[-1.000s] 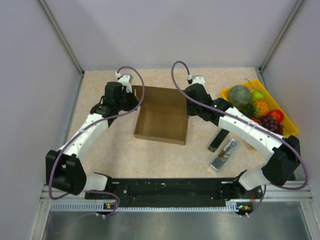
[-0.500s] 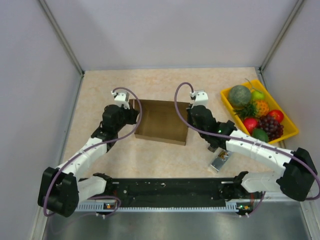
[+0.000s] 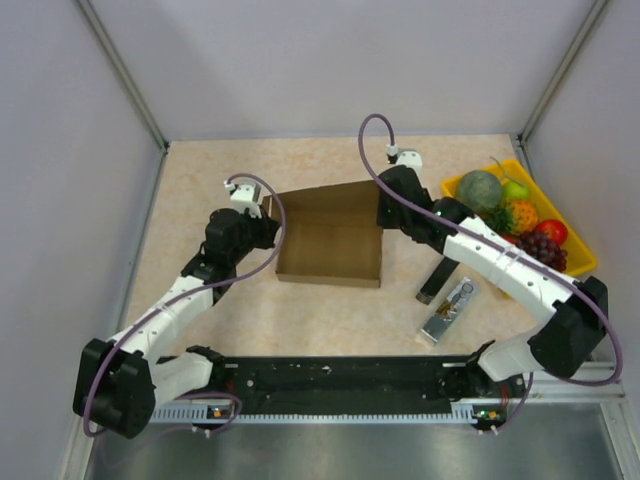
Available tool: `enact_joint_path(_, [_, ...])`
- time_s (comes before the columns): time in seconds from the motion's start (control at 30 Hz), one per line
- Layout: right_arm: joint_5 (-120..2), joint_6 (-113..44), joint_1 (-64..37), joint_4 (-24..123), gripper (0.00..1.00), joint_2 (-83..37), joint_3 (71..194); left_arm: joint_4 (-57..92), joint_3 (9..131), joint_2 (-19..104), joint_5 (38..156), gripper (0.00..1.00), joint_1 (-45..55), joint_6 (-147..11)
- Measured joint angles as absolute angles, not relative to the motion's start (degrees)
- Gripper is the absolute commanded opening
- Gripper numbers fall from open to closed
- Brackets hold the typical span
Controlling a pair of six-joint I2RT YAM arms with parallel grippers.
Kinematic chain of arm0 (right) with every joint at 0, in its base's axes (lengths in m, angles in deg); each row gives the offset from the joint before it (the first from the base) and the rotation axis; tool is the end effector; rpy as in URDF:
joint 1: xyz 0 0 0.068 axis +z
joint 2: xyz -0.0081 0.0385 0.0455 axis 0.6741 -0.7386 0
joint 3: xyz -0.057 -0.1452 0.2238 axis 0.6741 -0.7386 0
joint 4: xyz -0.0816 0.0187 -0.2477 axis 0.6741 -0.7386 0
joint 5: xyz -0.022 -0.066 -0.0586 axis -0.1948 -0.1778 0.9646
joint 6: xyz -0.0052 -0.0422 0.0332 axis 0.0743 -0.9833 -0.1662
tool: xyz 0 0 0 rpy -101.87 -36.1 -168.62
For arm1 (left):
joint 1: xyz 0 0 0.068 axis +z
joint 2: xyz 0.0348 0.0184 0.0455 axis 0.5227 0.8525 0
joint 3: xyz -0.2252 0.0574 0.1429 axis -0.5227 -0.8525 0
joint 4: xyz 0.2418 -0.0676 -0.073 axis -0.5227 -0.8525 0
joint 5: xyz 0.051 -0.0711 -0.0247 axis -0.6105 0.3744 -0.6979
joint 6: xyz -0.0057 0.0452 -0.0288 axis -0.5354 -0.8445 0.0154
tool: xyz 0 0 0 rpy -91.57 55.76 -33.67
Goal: Fold the paper box
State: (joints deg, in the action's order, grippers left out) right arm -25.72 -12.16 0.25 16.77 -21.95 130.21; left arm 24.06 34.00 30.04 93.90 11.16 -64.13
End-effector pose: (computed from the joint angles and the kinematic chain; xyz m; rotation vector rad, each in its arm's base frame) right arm 0.2352 0.1958 0.3379 -0.0283 2.1940 0.2058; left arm 0.2328 -0.0899 0.2589 0.1379 1.9067 -0.5146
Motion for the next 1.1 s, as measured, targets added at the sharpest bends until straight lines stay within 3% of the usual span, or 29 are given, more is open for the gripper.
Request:
enact_joint_path(0.47, [-41.1,-5.5,-8.6,12.2,0.00,-26.1,135.8,20.5,36.4,29.3,94.7,0.00,10.3,-64.9])
enact_joint_path(0.7, [-42.3,-6.4,-9.7,11.2,0.00,-26.7,136.8,20.2,36.8,29.3,95.2,0.00,9.8,-64.9])
enact_joint_path(1.1, [-32.1,-13.5,-0.7,29.8,0.00,-13.1,113.7,27.9,30.0,27.5,92.2,0.00,9.5,-63.6])
